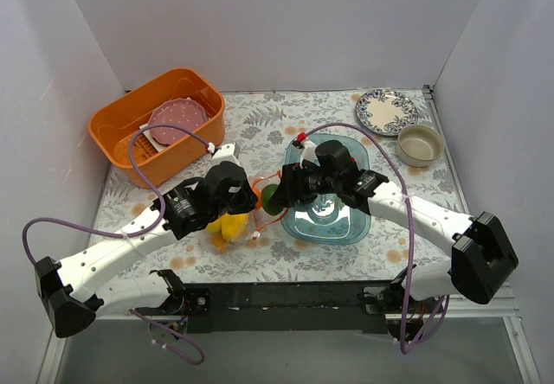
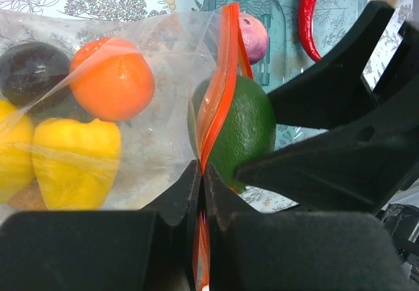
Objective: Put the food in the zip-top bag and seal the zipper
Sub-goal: Place the fake fruit in the zipper food storage bag.
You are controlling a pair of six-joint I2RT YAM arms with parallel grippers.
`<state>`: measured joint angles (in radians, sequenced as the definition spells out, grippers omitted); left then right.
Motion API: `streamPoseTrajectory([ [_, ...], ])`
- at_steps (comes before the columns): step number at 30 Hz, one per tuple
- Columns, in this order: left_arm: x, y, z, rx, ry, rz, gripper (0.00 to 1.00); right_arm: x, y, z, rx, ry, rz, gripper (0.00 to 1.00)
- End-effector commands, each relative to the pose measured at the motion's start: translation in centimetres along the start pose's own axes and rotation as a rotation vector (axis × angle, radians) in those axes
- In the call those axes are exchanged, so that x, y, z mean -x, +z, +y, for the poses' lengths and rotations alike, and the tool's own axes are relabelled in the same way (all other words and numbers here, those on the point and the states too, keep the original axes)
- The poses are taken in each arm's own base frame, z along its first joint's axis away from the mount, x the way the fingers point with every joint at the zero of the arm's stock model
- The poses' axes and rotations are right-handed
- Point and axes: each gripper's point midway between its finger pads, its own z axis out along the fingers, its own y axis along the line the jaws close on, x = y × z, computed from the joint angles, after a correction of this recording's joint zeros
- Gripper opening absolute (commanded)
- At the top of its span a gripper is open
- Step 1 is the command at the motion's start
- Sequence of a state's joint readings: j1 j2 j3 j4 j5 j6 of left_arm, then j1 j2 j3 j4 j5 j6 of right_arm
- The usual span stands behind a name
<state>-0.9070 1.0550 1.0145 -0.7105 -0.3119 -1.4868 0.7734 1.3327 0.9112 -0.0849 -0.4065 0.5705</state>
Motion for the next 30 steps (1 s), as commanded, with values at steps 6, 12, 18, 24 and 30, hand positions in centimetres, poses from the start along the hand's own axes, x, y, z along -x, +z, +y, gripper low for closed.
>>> streamPoseTrajectory([
  [6,0.9,-0.8,-0.5,-0.028,-0.013,-0.024,0.0,3.5,1.2,1.7,0.011,-0.137,0.024,0.64],
  [12,1.7,-1.2,-0.7,-0.027,-0.017,-0.047,0.0,2.9,1.8,2.3,0.05,-0.171,0.098,0.67],
  [18,2.4,-1.4,-0.7,-0.009,-0.016,-0.066,0.0,2.1,2.4,3.7,0.095,-0.211,0.136,0.7],
  [24,2.4,-1.2,-0.6,0.003,-0.004,-0.067,0.0,2.3,1.6,2.5,-0.01,-0.249,0.105,0.87],
  [30,2.4,-1.2,-0.5,0.003,0.003,-0.067,0.0,4.7,-1.6,0.8,-0.183,-0.268,-0.042,0.95],
])
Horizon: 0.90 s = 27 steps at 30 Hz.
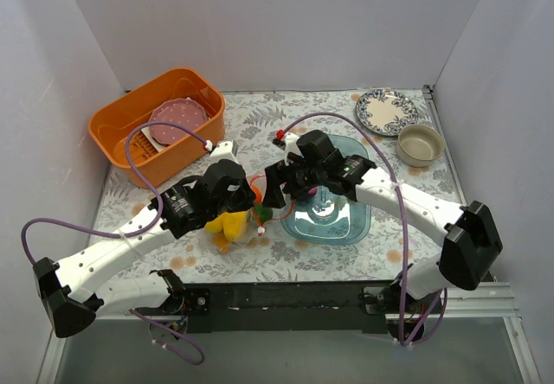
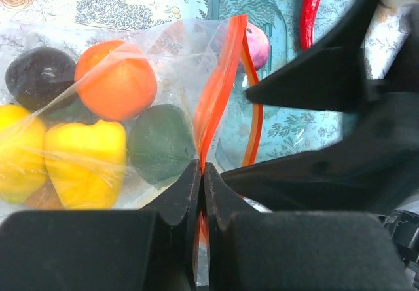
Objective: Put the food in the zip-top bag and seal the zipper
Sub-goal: Place the fake fruit in the zipper food storage bag.
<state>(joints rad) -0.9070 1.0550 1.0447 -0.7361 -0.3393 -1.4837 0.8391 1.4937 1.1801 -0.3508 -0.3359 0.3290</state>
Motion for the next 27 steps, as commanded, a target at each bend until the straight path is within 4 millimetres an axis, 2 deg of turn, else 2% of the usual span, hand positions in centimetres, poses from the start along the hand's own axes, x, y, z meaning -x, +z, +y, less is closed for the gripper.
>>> streamPoseTrajectory([
  [1,1.5,-0.7,-0.5,-0.012,0.003,-0.043,0.0,3.6,-4.4,-1.2,-0.149,-0.029,-0.194,0.96],
  [5,1.5,-0.7,-0.5,-0.012,0.001,-0.043,0.0,3.3,-6.7,-5.3,-0.332,0.118,-0.297,0.98],
  [6,1.6,-0.8,-0.7,-0.018,-0.003,-0.045,0.0,2.5,-7.1,-6.8,-0.365,0.161,-0.297,0.98],
  [9,1.4,-0.9,-0.5,-0.023,-0.006,-0.044,0.0,0.4,-6.8,-9.4,-0.408,0.256,-0.234,0.98],
  [12,1.3,-1.0,-0.4,-0.024,-0.008,-0.041,0.0,-1.8,-5.8,-10.3,-0.421,0.3,-0.142,0.98],
  [16,1.1,-1.0,-0.3,-0.023,-0.013,-0.038,0.0,-3.2,-4.8,-11.4,-0.427,0.357,-0.118,0.98],
  [20,0.8,-0.9,-0.3,-0.031,-0.015,-0.031,0.0,-3.1,-4.3,-12.3,-0.406,0.441,-0.155,0.98],
  [21,0.8,-0.9,-0.2,-0.029,-0.015,-0.029,0.0,-2.5,-4.2,-12.3,-0.392,0.442,-0.182,0.98],
  [27,0.9,-0.6,-0.6,-0.035,-0.016,-0.028,0.0,-2.4,-3.4,-12.7,-0.341,0.49,-0.18,0.98],
])
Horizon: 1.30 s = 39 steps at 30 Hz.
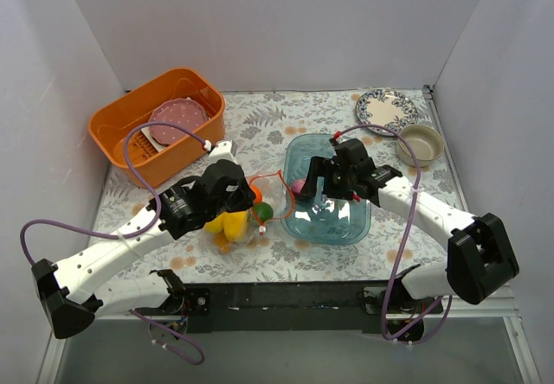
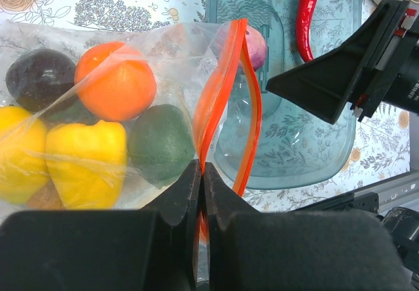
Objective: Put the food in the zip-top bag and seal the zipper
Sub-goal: Place the fake fruit in the zipper food storage bag, then pick up the fake fruit from the bin.
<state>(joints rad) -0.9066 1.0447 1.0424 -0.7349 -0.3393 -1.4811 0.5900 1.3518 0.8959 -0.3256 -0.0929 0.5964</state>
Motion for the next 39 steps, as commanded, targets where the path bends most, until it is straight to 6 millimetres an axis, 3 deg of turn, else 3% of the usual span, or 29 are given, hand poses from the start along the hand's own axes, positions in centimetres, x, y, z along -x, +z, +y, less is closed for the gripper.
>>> streamPoseTrajectory([
  [1,0.8,-0.3,-0.7,-0.029,-0.016,-0.022,0.0,1.2,0.8,1.2,0.075,0.04,-0.023,0.98],
  [12,0.3,-0.1,-0.3,-0.017,-0.013,-0.01,0.0,2.3,2.6,0.1,0.121,0.114,-0.013,0.98],
  [25,-0.1,0.0,0.2,-0.004,-0.012,-0.007,0.0,1.8,5.3,-0.4,0.116,0.092,0.072,0.98],
  [39,-0.4,0.1,0.7,0.004,-0.014,-0.005,0.0,3.5,6.1,-0.5,0.107,0.117,0.029,0.98],
])
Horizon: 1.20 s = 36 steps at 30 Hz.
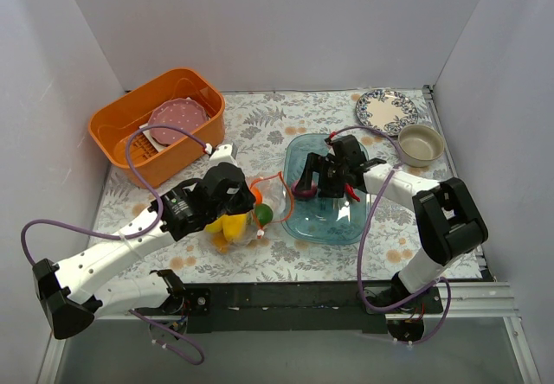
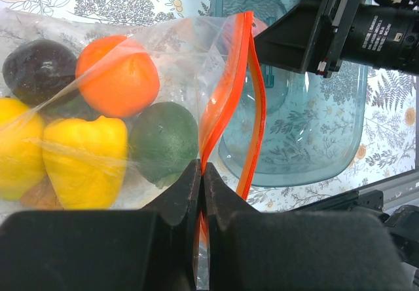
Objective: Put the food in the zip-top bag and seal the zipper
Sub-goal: Pick up the fake fruit from the bin.
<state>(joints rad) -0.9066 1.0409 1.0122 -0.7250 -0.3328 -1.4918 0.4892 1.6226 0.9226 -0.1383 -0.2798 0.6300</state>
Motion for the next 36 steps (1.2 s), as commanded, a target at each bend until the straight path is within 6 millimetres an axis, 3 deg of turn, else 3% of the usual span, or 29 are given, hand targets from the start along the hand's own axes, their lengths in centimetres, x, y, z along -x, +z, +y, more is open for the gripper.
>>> streamPoseTrajectory([
  [1,0.4,-0.3,0.2,-0.003,-0.008,-0.02,0.0,3.0,0.1,1.4,0.026,-0.008,-0.067,0.98],
  [8,0.3,-0.2,0.3,0.003,-0.002,-0.019,0.0,2.8,0.7,0.8,0.011,-0.003,-0.059,0.96],
  [13,0.2,-0.2,0.5,0.006,-0.006,-0.02,0.0,2.2,0.7,0.5,0.012,-0.004,-0.047,0.89],
  [19,0.1,-0.1,0.4,0.002,-0.007,-0.015,0.0,1.8,1.0,0.9,0.046,-0.014,-0.027,0.7],
  [25,0.1,-0.1,0.3,-0.004,-0.007,-0.013,0.0,1.2,0.9,1.0,0.071,-0.007,-0.03,0.58],
  [27,-0.1,-0.1,0.3,-0.003,-0.004,-0.006,0.0,1.1,0.8,1.1,0.082,-0.009,-0.032,0.58],
  [31,-0.1,0.0,0.2,-0.005,-0.004,-0.007,0.0,0.7,0.4,1.5,0.111,-0.018,-0.027,0.82],
  [36,0.0,0.0,0.1,-0.011,-0.008,-0.009,0.0,1.1,0.6,1.7,0.11,-0.02,-0.029,0.86],
])
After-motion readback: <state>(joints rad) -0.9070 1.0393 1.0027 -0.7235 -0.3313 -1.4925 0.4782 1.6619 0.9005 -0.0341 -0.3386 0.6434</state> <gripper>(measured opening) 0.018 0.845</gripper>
